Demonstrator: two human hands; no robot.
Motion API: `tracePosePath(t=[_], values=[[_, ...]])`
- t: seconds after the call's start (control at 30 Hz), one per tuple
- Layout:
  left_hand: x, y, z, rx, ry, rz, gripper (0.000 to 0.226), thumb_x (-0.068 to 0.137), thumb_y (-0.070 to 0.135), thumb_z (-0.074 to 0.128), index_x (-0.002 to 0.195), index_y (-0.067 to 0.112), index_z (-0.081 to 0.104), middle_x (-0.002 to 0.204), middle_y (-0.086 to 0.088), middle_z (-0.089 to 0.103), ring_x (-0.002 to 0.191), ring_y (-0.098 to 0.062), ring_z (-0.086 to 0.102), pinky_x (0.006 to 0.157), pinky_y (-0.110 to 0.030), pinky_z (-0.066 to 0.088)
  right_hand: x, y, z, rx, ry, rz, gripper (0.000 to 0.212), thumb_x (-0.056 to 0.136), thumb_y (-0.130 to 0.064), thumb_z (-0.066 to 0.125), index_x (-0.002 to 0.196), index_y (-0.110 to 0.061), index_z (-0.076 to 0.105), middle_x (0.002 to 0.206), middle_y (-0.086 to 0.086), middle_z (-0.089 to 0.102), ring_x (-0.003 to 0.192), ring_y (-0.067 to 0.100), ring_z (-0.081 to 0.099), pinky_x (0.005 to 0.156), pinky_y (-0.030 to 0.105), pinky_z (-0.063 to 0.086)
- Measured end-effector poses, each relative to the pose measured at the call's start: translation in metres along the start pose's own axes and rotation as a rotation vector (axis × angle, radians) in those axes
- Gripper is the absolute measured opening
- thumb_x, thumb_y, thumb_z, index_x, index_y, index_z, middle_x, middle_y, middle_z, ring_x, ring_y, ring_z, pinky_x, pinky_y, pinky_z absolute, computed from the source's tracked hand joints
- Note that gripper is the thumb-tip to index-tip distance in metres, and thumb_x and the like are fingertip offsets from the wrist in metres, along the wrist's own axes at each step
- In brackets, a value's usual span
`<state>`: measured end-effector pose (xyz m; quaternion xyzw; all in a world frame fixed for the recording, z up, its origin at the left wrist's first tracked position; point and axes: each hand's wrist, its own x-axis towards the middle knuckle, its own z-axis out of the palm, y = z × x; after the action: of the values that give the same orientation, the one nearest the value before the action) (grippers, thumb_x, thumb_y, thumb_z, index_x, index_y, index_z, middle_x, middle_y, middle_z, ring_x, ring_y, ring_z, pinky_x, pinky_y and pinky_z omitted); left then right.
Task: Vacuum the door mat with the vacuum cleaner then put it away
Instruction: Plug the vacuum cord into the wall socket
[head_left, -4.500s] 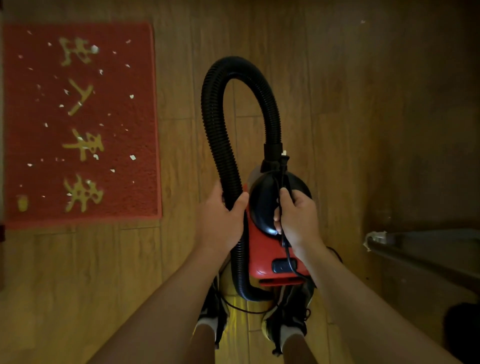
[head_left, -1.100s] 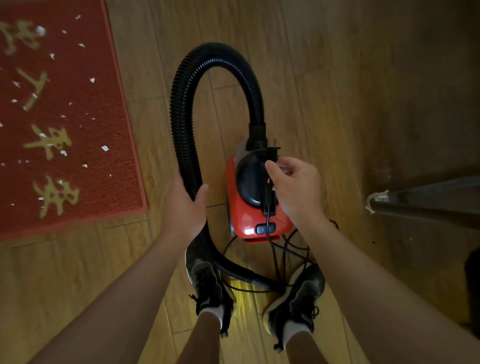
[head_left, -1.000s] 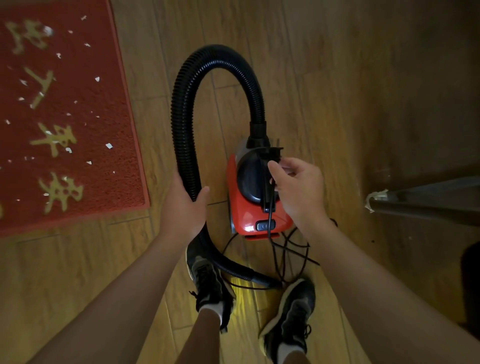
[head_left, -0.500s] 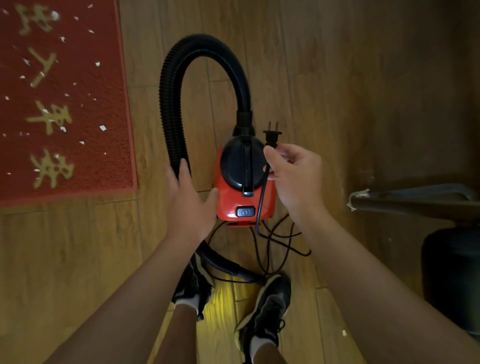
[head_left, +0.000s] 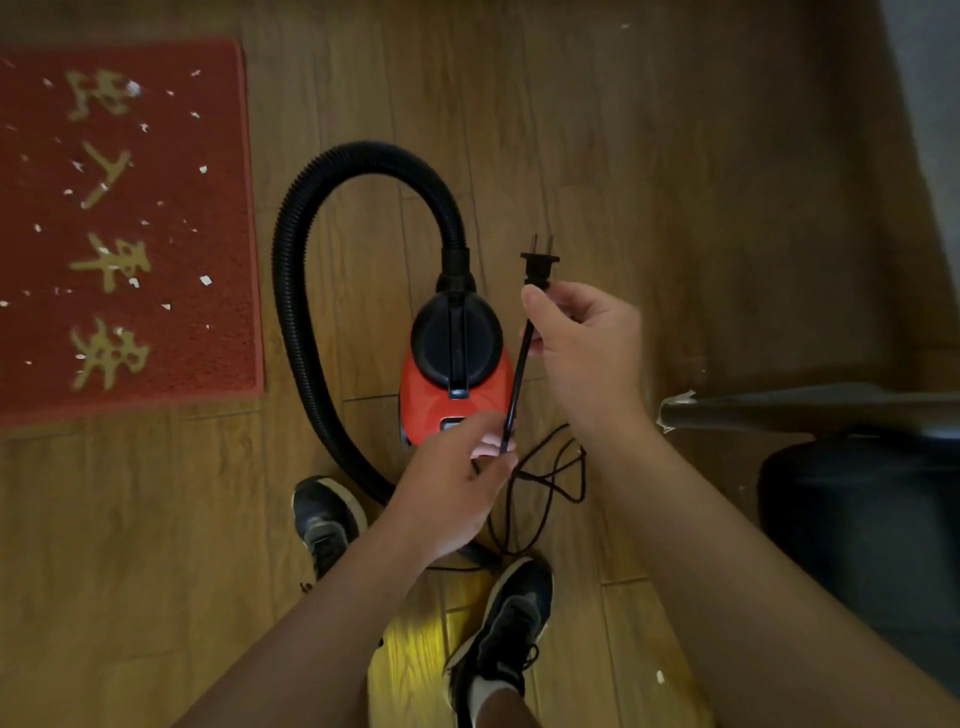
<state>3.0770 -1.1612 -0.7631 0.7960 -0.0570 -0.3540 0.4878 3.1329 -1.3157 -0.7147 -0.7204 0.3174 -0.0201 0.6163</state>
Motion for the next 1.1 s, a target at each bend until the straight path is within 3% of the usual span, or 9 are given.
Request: tracePosePath(t=[0.17,0.37,0.53,0.63,0.8,0.97,1.03,1.1], values=[[-0.007,0.025,0.002,0.030,0.026,0.024,0.011,0.101,0.021,0.061,0.109,0.025,0.068,0.101,0.012,0.069,0.101,0.003,0.063,0.087,-0.007,0.047,-0.010,-0.023,-0.027,0.016,0.013,0.005,0.010,0.093,-0.022,0.070,0.085,-0.022,0.074,0.075,0.000,0.073,0.071,0.012,0.070,0.072,0.043,0.061],[-0.020,0.067,-0.008,0.085,0.000,0.049,0.012,0.102,0.020,0.059,0.108,0.030,0.063,0.102,0.014,0.067,0.101,0.000,0.063,0.085,-0.011,0.047,-0.021,-0.057,-0.051,0.020,0.052,-0.003,0.014,0.092,-0.028,0.071,0.096,-0.016,0.077,0.081,0.003,0.075,0.081,0.022,0.073,0.076,0.048,0.061],[-0.032,0.092,-0.019,0.089,-0.003,0.076,0.022,0.101,0.019,0.060,0.122,0.023,0.067,0.105,0.013,0.071,0.100,0.000,0.065,0.090,-0.022,0.052,-0.035,-0.091,-0.065,0.059,0.068,0.016,0.015,0.093,-0.025,0.070,0.097,-0.011,0.075,0.085,0.005,0.075,0.078,0.016,0.073,0.064,0.024,0.058],[-0.040,0.100,-0.033,0.100,-0.001,0.082,0.022,0.101,0.021,0.060,0.122,0.025,0.067,0.105,0.014,0.071,0.100,-0.001,0.066,0.091,-0.026,0.054,-0.049,-0.109,-0.069,0.089,0.096,0.020,0.012,0.095,-0.024,0.068,0.093,-0.014,0.074,0.086,0.007,0.076,0.080,0.019,0.073,0.069,0.027,0.061],[-0.063,0.118,-0.058,0.098,-0.040,0.155,0.019,0.101,0.016,0.059,0.114,0.024,0.069,0.092,0.012,0.071,0.090,-0.003,0.067,0.083,-0.023,0.053,-0.078,-0.139,-0.066,0.153,0.145,0.031,0.010,0.094,-0.024,0.068,0.095,-0.015,0.073,0.090,0.007,0.076,0.084,0.020,0.073,0.074,0.029,0.062],[-0.096,0.152,-0.090,0.077,-0.077,0.241,0.033,0.100,0.007,0.058,0.095,0.039,0.066,0.078,0.014,0.069,0.079,-0.002,0.066,0.073,-0.012,0.048,-0.114,-0.180,-0.064,0.180,0.209,0.004,0.012,0.096,-0.023,0.066,0.100,-0.013,0.072,0.091,0.005,0.075,0.075,0.009,0.072,0.063,0.017,0.056],[-0.108,0.170,-0.103,0.091,-0.100,0.272,0.035,0.100,0.007,0.059,0.094,0.041,0.065,0.077,0.014,0.069,0.079,-0.001,0.066,0.074,-0.014,0.049,-0.129,-0.200,-0.066,0.191,0.240,-0.015,0.014,0.096,-0.022,0.066,0.101,-0.010,0.072,0.088,0.006,0.074,0.072,0.010,0.070,0.063,0.019,0.057],[-0.118,0.189,-0.115,0.117,-0.132,0.313,0.034,0.099,0.007,0.060,0.093,0.040,0.067,0.081,0.011,0.071,0.083,-0.007,0.068,0.079,-0.026,0.055,-0.144,-0.222,-0.071,0.209,0.263,-0.031,0.015,0.097,-0.022,0.066,0.101,-0.009,0.072,0.085,0.006,0.073,0.071,0.010,0.070,0.065,0.021,0.058]])
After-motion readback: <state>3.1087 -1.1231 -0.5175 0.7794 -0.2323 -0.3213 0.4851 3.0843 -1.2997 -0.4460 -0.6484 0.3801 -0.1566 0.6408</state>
